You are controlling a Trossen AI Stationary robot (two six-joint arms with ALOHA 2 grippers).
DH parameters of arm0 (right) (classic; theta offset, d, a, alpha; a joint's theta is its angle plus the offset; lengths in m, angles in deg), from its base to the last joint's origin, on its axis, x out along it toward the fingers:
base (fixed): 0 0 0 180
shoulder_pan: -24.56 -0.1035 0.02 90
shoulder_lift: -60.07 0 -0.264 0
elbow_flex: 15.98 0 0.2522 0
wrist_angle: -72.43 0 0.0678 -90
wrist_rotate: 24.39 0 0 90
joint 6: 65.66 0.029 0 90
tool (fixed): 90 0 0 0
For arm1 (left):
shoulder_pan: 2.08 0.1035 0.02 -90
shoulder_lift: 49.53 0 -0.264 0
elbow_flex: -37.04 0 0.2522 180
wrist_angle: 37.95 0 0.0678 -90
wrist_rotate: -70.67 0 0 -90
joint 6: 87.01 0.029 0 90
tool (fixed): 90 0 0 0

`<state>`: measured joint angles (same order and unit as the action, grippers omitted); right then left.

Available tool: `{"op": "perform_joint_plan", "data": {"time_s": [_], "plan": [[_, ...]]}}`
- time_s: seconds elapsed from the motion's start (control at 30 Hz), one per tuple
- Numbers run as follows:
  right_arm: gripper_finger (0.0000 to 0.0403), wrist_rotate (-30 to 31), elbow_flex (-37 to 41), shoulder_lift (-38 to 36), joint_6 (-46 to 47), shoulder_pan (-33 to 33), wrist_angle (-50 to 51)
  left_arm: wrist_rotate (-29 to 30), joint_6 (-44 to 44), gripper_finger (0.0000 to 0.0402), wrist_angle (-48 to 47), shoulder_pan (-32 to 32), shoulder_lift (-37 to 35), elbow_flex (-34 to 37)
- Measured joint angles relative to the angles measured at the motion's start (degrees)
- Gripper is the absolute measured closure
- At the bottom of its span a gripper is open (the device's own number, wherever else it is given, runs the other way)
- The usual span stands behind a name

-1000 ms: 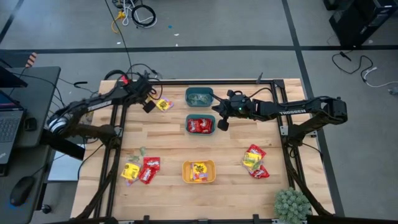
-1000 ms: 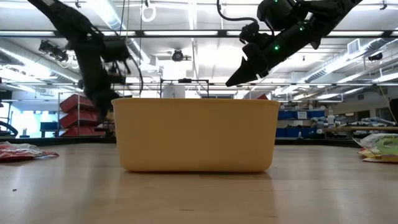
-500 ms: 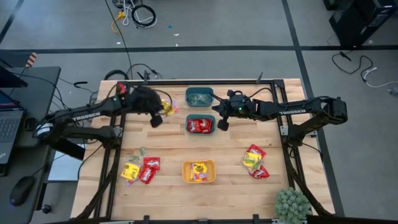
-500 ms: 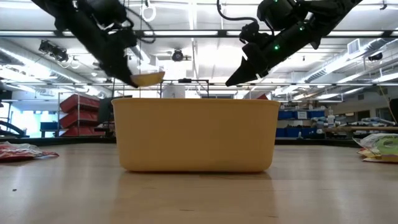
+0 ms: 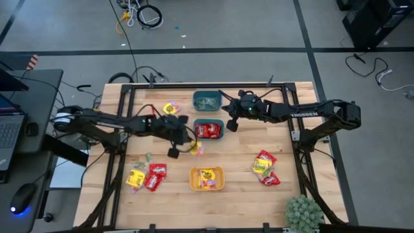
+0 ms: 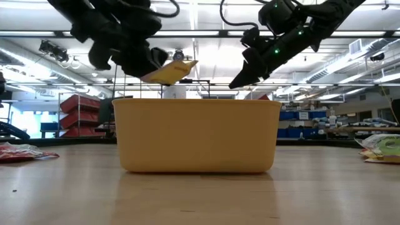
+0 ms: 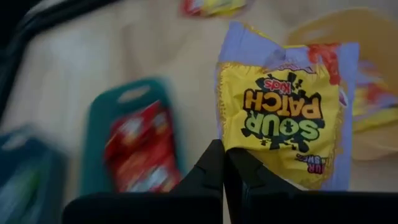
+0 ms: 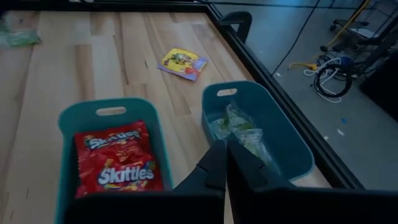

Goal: Sort candy
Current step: Put the yellow candy into the yellow bin

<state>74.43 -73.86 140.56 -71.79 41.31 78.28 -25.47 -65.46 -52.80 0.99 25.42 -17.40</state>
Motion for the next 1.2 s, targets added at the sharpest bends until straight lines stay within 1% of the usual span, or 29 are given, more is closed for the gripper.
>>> {"op": "perform_joint_plan", "data": {"time_s": [0.13,0.2,0.33,0.5,0.53,0.83,0.93,1.1,1.2], "plan": [[0.0399,0.00,0.00,0.00,0.00,0.81,-0.10,-7.71,5.91,0.0401,4.02,-1.45,3.77,0.00],[0.0398,0.00,0.00,0.00,0.00,1.13,-0.20,-9.55,8.58,0.0401,4.81,-2.06,5.18,0.00],[0.0400,0.00,0.00,0.00,0.00,1.77,-1.14,-10.00,12.01,0.0401,3.88,-3.41,8.00,-1.74],[0.0402,0.00,0.00,0.00,0.00,2.08,-2.80,-9.91,14.48,0.0401,-0.35,-6.33,12.30,-7.31],[0.0402,0.00,0.00,0.00,0.00,2.08,-2.96,-9.46,15.42,0.0401,-2.16,-6.93,13.20,-8.61],[0.0395,0.00,0.00,0.00,0.00,2.06,-2.81,1.16,19.74,0.0401,-16.81,-11.31,23.90,-20.51],[0.0394,0.00,0.00,0.00,0.46,2.06,-2.73,2.47,20.88,0.0401,-19.78,-12.75,26.82,-23.53],[0.0396,0.00,0.00,0.00,1.08,2.06,-2.76,5.13,25.97,0.0401,-25.17,-15.29,29.84,-27.57],[0.0394,0.00,0.00,0.00,1.89,2.06,-2.70,6.44,28.54,0.0401,-25.07,-16.32,29.91,-28.24]]}}
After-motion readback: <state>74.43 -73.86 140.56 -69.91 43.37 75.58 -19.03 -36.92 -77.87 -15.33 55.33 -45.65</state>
